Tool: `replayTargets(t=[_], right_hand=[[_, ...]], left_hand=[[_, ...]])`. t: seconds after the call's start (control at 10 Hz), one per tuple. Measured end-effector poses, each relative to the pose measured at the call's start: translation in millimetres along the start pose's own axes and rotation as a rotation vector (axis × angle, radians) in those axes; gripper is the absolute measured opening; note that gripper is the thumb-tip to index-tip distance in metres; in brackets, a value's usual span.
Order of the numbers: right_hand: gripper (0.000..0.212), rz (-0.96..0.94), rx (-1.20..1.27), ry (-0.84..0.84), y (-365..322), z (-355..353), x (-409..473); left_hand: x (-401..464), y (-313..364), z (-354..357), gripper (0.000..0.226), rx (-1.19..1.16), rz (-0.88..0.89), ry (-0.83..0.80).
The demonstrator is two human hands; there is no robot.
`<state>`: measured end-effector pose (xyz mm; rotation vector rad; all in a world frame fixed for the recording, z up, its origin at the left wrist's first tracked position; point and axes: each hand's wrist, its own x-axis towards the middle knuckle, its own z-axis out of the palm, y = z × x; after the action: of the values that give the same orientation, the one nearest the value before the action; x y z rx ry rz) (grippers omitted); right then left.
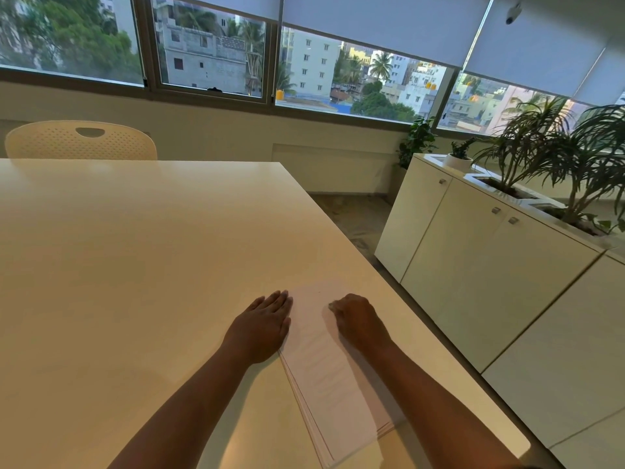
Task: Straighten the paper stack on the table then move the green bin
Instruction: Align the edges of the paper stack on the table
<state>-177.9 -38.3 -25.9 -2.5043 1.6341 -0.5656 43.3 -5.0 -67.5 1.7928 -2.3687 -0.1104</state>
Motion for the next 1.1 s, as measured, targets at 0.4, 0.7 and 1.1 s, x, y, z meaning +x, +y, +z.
replayTargets(t=[0.4, 0.7, 1.1], right_hand=[[0.025, 0.085, -0.073, -0.008, 19, -11, 6], [0.020, -0.060, 0.225, -0.081, -41, -3, -16], [0.025, -0.208, 0.097, -0.074, -54, 15, -33]], left_hand=[[0, -1, 1, 0.056, -0.003, 0.007, 0.009], [2, -3, 5, 0.057, -0.008, 0.007, 0.011], [3, -3, 6, 0.056, -0.012, -0.001, 0.025]])
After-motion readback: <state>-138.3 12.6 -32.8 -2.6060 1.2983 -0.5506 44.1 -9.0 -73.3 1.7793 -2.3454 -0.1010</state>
